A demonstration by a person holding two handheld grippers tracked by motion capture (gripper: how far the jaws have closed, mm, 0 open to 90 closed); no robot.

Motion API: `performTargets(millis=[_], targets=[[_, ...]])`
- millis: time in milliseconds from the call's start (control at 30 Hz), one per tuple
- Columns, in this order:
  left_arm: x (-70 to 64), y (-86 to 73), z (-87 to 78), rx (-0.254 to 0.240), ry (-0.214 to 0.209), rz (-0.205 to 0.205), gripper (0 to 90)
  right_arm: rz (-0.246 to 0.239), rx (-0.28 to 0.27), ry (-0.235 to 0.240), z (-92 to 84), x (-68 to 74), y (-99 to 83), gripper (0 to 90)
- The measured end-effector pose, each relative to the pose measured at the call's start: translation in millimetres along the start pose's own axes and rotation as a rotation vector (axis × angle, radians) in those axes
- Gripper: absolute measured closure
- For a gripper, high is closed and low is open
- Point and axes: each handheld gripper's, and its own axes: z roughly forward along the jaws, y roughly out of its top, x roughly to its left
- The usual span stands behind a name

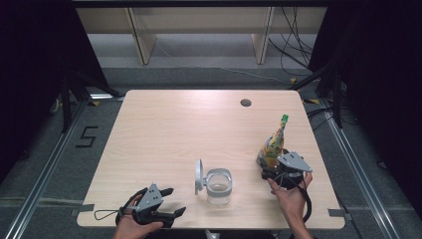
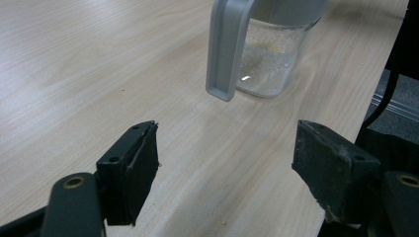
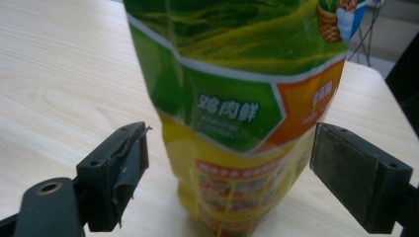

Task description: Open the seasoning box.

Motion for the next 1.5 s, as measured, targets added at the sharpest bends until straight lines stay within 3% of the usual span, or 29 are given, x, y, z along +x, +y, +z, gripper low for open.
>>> performTargets(millis=[33,67,133,167,200,233,267,333,400,467,500,533,667,767,800,1033,1067,1100,1200,1267,1300,1433,1467,1500], targets=[[0.0,0.0,0.0,0.000,0.000,0.000,25.1,-0.003,-0.002,-0.008,2.7,0.0,-0.2,15.7],[2.0,0.1,-1.1,0.025,0.008,0.030,25.1,-0.003,-0.002,-0.008,2.7,0.0,-0.2,15.7],[2.0,-0.9,-1.3,0.020,-0.001,0.028,25.0,-0.002,0.020,-0.032,8.5,-1.2,-1.1,15.9],[0.7,-1.5,-0.8,0.003,0.002,0.006,25.0,0.008,0.013,-0.030,10.7,-1.9,-1.4,15.9],[3.1,-0.7,-2.1,0.010,0.007,0.038,25.0,0.021,0.011,-0.028,11.6,-2.6,-1.3,15.8],[3.1,-0.7,-2.1,0.010,0.007,0.038,24.9,0.021,0.011,-0.028,11.6,-2.6,-1.3,15.8],[2.2,-1.2,-2.5,0.013,0.017,0.009,24.9,0.027,0.003,-0.030,12.7,-2.7,-1.2,15.5],[4.0,-0.3,-2.4,0.008,0.003,0.029,25.0,0.019,0.007,-0.051,15.5,-2.5,-0.7,15.0],[2.2,-1.1,-1.5,0.010,0.007,0.005,25.0,0.051,0.009,-0.048,16.3,-1.5,-0.5,14.8],[3.7,-0.4,-1.5,0.014,0.004,0.039,25.0,0.058,0.001,-0.044,18.8,-2.9,-0.9,14.4],[3.4,-0.5,-1.4,0.015,0.004,0.035,25.0,0.059,0.009,-0.044,19.1,-3.9,-0.9,14.1],[4.1,-0.5,-1.6,0.024,0.007,0.045,25.0,0.088,0.009,-0.046,20.2,-2.4,-1.5,13.8],[1.8,-1.1,-1.1,0.011,0.006,0.007,25.0,0.093,0.015,-0.062,23.2,0.1,-1.5,12.4],[2.1,-1.1,-0.1,0.002,0.001,0.004,25.1,0.105,0.010,-0.079,25.9,1.9,-1.8,12.5],[3.7,-1.1,-1.1,0.018,0.010,0.023,25.1,0.105,0.010,-0.079,25.9,1.9,-1.8,12.5],[3.2,-0.7,-1.3,0.005,0.008,0.018,25.3,0.155,0.026,-0.074,25.1,1.6,-1.6,16.8],[4.4,-0.5,-1.4,0.007,0.014,0.038,25.3,0.134,0.033,-0.058,23.9,-1.3,-1.3,18.3],[4.7,-0.5,-1.6,0.009,0.014,0.042,25.2,0.149,0.034,-0.048,23.4,-1.1,-1.3,19.2],[3.4,-0.8,-1.5,0.000,0.008,0.028,25.3,0.125,0.033,-0.009,22.4,-8.1,-1.7,22.0],[1.7,-1.5,-1.6,0.002,0.009,-0.006,25.3,0.110,0.033,0.055,18.6,-18.0,-3.7,26.1],[1.7,-1.6,-1.6,0.002,0.009,-0.007,25.3,0.139,0.048,0.074,16.1,-18.8,-4.2,27.8],[1.7,-1.5,-1.8,0.005,0.010,-0.005,25.3,0.101,0.045,0.137,12.1,-30.6,-6.9,30.5],[1.5,-1.4,-1.9,0.005,0.013,-0.004,25.3,0.071,0.032,0.155,13.0,-35.1,-7.3,30.6],[2.0,-1.0,-2.4,0.012,0.021,0.009,25.4,0.075,0.043,0.185,12.3,-36.8,-7.2,30.9]])
